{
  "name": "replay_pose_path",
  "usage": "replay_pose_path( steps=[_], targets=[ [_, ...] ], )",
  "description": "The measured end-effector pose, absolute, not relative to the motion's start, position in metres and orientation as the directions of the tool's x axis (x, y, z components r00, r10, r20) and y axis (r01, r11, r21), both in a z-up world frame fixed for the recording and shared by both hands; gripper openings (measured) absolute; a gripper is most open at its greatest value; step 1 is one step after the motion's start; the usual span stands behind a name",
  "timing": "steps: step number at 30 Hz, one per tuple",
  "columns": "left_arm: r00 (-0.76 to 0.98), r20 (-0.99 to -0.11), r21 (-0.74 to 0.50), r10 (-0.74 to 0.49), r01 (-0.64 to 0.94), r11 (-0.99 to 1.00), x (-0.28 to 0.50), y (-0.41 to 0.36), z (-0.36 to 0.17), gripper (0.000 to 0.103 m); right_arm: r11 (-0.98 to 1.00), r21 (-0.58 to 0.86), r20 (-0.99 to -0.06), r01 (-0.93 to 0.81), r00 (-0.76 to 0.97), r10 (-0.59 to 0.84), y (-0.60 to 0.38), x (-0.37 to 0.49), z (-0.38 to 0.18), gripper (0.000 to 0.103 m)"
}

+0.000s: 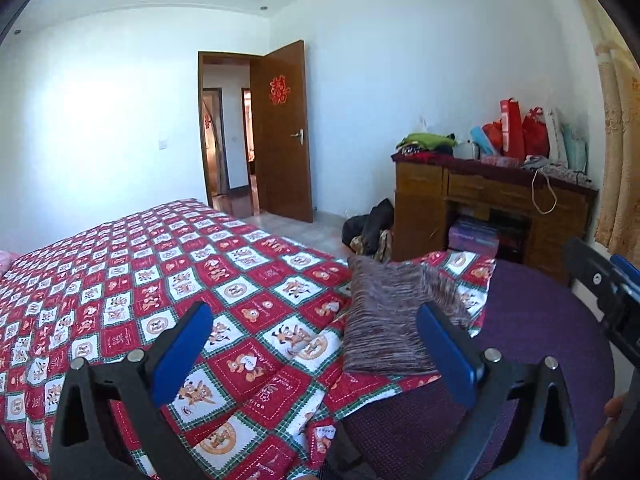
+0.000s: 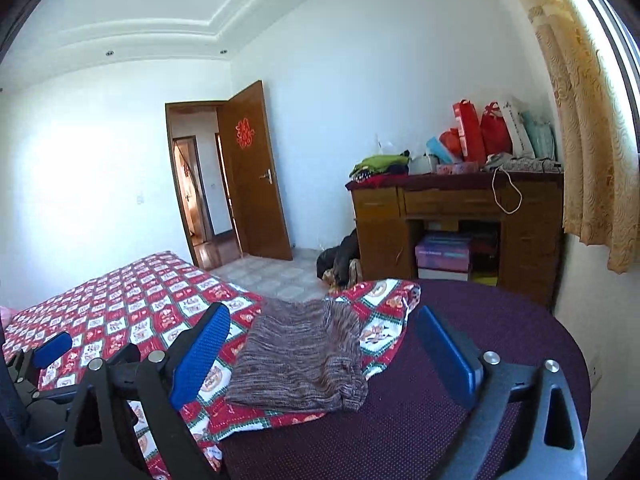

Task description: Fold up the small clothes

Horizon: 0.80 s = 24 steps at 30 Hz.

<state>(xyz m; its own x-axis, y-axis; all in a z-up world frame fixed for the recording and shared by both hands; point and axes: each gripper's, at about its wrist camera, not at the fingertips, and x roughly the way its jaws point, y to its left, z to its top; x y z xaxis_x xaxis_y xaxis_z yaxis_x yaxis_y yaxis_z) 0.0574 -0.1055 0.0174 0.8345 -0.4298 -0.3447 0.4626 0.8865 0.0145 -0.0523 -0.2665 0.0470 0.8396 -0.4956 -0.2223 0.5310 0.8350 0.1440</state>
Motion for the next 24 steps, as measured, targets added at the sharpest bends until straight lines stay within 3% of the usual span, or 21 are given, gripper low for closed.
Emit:
replay_pose_path(
  steps=[10,24],
  targets=[
    [0.84,-0.304,0.017,-0.45,0.477,0.879,0.048,-0.105,0.024,0.103,0.839,0.073,-0.174,0.539,0.836,-0.521,-0.246,-0.055,0.054,0.097],
    [0.844,-0.308,0.029,-0.439,0.47,0.882,0.046,-0.108,0.022,0.103,0.826,0.11,-0.196,0.553,0.826,-0.528,-0.255,-0.056,0.044,0.097]
  ],
)
